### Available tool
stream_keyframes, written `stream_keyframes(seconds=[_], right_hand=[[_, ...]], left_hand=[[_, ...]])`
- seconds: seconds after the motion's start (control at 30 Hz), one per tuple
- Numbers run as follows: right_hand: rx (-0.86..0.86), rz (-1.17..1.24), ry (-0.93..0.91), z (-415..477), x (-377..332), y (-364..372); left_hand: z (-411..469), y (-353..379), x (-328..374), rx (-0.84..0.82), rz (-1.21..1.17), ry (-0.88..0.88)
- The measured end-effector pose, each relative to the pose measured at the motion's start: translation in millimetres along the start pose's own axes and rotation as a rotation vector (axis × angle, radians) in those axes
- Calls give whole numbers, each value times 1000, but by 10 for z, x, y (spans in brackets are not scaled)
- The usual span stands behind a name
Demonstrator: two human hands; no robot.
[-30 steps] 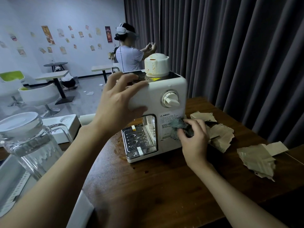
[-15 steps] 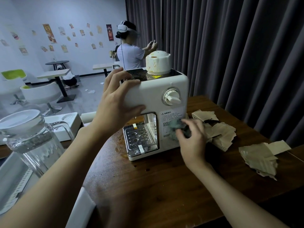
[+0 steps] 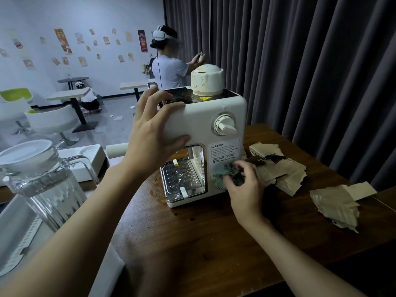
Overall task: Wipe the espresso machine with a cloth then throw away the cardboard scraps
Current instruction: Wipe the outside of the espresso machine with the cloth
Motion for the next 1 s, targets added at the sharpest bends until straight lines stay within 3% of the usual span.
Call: stream_keyframes(seconds=[0.27, 0.57, 0.8, 1.0], right_hand=[[86, -41, -38, -56, -45, 9], [172, 136, 64, -98, -96, 7], [208, 86, 108, 36, 46, -131], [97, -3, 64, -101, 56, 16]], left_hand=[[-3, 11, -11, -1, -6, -7], [-3, 22, -29, 7, -14, 3], [-1, 15, -20, 7, -10, 9], [-2, 11, -12, 20, -10, 6]])
Point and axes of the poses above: each hand's wrist, its own z-axis towards the middle knuckle, its own y-axis out of the palm, x = y × z, the point moved 7 cm from there along z, towards the middle knuckle, and after that the axes turned 9 degrees about z, right-handed, at the moved point
